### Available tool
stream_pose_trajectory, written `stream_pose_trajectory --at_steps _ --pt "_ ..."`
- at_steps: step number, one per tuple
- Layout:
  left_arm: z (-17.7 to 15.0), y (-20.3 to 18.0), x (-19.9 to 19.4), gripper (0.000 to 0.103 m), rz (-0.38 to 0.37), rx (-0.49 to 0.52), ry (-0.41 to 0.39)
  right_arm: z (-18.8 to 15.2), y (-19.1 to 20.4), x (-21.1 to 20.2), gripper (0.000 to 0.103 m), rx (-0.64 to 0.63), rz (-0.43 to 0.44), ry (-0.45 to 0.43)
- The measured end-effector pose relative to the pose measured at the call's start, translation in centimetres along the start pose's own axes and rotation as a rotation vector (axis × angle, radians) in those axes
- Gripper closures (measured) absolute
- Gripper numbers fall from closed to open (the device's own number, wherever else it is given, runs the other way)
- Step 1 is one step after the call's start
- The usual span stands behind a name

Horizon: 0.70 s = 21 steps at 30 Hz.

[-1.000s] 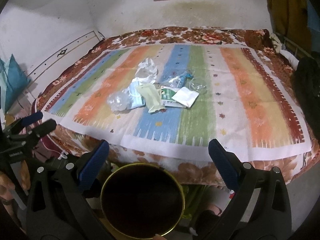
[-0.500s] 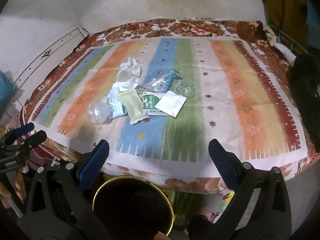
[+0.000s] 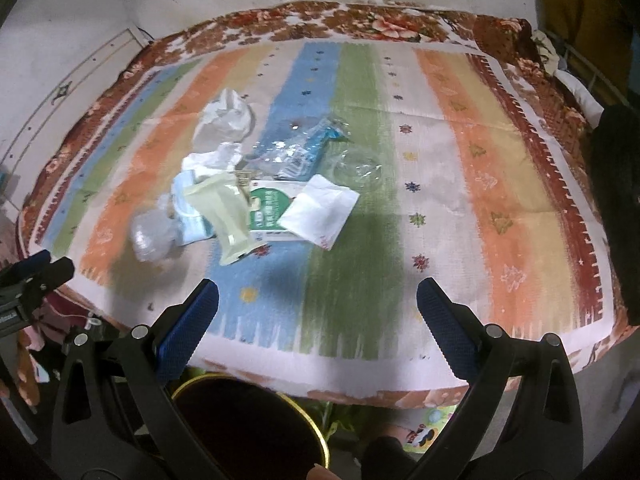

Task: Collect trash
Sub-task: 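Move both tools forward over the trash pile on the sheet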

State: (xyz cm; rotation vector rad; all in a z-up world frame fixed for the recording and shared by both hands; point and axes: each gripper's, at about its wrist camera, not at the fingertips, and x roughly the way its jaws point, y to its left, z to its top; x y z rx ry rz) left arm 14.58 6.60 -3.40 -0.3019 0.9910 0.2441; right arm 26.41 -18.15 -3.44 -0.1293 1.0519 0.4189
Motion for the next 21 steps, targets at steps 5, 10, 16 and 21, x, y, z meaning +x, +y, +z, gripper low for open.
stream_pose_trajectory --at_steps 5,10,16,21 --pt "1.2 -0.7 1.7 0.006 0.03 0.052 0.004 1.4 -0.5 2.2 0.009 0.007 -0.014 0.032" --pt "2.4 -0.8 3.5 0.006 0.049 0.081 0.037 2.3 -1.1 4.3 0.009 0.034 0.007 0.065" --pt "3.1 -0.3 6.5 0.006 0.059 0.066 0.112 3.3 -1.5 7.2 0.009 0.067 0.012 0.104" --pt "3.4 -0.1 8.3 0.006 0.085 0.082 0.138 4.6 -0.6 9.3 0.009 0.02 -0.054 0.123"
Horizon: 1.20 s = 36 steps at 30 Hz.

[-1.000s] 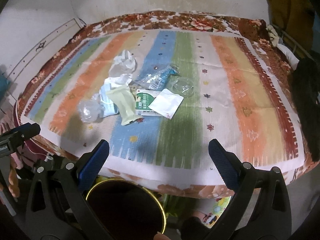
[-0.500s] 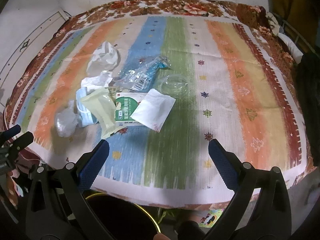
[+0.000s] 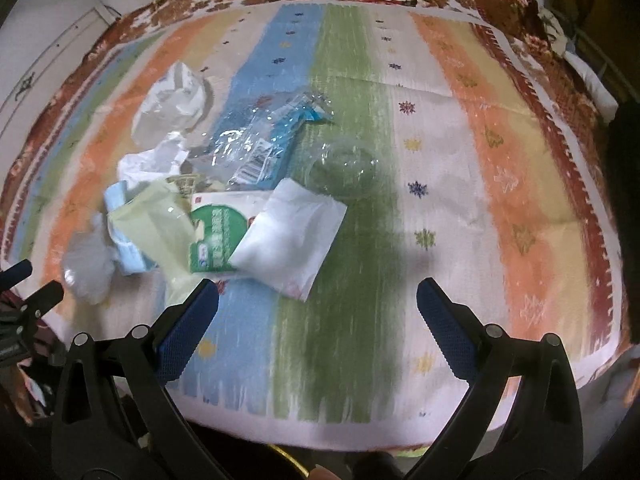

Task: Collect trash
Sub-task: 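Move both tools forward over the trash pile on the sheet, then grasp the white tissue with the right tool while the left tool grasps the clear plastic bag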

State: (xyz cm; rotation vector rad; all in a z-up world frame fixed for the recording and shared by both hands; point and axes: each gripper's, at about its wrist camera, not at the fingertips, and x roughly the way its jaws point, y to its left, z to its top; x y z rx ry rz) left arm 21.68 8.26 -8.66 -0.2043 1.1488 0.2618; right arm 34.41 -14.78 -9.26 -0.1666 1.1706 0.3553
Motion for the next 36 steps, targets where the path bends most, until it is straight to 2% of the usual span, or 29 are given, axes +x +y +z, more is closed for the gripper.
stream_pose_trajectory --at_steps 4,8,10,14,20,23,24,29,31,34,36 --pt "0.3 0.2 0.4 0.006 -0.003 -0.014 0.005 1.7 0.4 1.2 0.009 0.029 0.048 0.015" --pt "0.6 -0.1 0.9 0.007 -0.014 -0.004 0.02 2.8 0.5 2.6 0.009 0.045 0.038 0.028" --pt "0.7 -0.4 1.1 0.007 -0.018 0.013 0.02 3.0 0.2 3.6 0.015 0.063 0.053 0.055" --pt "0.8 -0.8 1.5 0.007 -0.022 0.025 0.021 3.1 -0.6 5.1 0.017 0.103 0.078 0.086" --pt "0.8 -1.4 2.7 0.007 0.0 0.049 0.041 3.2 -1.3 7.2 0.027 0.17 0.151 0.134" --pt "0.8 -1.3 3.0 0.008 0.014 0.059 0.046 3.4 -0.9 7.6 0.031 0.157 0.152 0.142" --pt "0.8 -1.3 3.1 0.014 0.016 0.06 0.059 3.4 -0.8 7.7 0.036 0.152 0.153 0.145" --pt "0.6 -1.4 3.6 0.031 0.009 0.065 0.083 3.5 -0.3 7.7 0.051 0.141 0.171 0.157" --pt "0.4 -1.8 3.8 0.054 0.035 0.104 0.089 3.5 -0.1 7.5 0.06 0.121 0.145 0.151" --pt "0.3 -1.7 3.5 0.066 0.048 0.119 0.084 3.5 -0.1 6.9 0.073 0.112 0.119 0.132" --pt "0.5 -1.5 3.3 0.068 0.039 0.11 0.085 3.5 -0.3 6.7 0.077 0.121 0.126 0.128"
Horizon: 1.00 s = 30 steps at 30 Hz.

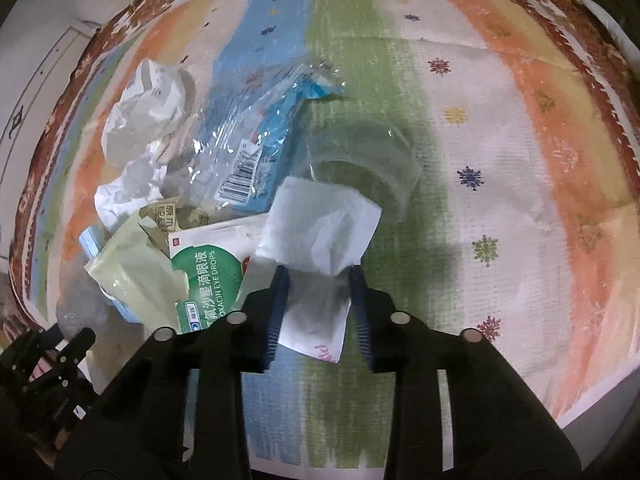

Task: Collect trash
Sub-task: 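Grasp the white tissue with the right tool while the left tool grasps the clear plastic bag, then carry the tissue and plastic bag back over the black bin with both tools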

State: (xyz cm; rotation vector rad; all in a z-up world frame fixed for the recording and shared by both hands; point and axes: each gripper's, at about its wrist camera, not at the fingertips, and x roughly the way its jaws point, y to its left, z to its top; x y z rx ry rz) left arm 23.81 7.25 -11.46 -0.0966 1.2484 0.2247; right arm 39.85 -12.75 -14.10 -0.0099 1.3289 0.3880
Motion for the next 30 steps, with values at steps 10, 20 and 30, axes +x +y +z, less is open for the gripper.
stream_pose_trajectory --at_steps 10,20,30 --pt "0.6 1.2 -1.8 0.073 -0.061 -0.061 -0.031 -0.3 -0.2 -1.5 0.095 -0.037 0.021 -0.02" --pt "0.6 2.5 -5.2 0.074 -0.165 -0.138 -0.09 -2.2 -0.2 -5.4 0.096 -0.066 0.023 -0.073" --pt "-0.6 2.5 -7.3 0.074 -0.219 -0.163 -0.121 -5.1 0.0 -9.1 0.096 -0.097 0.014 -0.132"
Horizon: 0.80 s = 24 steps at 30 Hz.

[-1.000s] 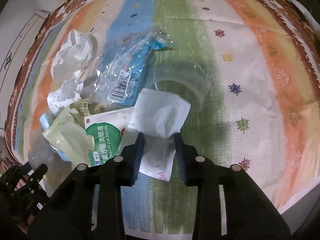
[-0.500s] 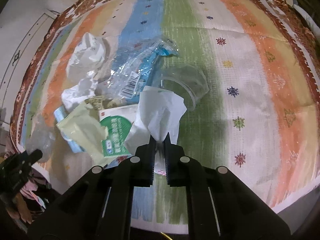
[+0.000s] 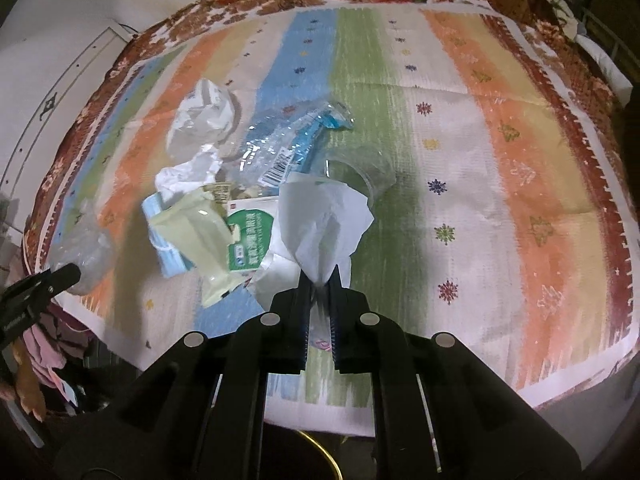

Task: Collect trash
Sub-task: 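Carry the tissue and plastic bag back over the black bin with both tools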

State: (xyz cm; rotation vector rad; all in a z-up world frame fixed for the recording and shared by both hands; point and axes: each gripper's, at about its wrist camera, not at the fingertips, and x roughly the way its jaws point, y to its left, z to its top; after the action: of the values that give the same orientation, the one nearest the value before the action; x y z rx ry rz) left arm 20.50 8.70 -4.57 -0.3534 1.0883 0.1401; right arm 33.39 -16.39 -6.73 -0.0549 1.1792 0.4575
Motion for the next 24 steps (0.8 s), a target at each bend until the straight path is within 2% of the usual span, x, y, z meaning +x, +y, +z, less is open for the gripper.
stream_pose_trajectory --at_steps 9,24 --pt "-1.3 -0.5 -2.7 0.074 -0.052 -0.019 -0.046 -2.1 -0.1 -4.4 0.096 -0.02 -0.018 -0.074" --pt "-5.4 -3.0 -6.9 0.073 -0.157 0.034 -0.11 -6.9 0.3 -9.9 0.096 -0.045 0.067 -0.134"
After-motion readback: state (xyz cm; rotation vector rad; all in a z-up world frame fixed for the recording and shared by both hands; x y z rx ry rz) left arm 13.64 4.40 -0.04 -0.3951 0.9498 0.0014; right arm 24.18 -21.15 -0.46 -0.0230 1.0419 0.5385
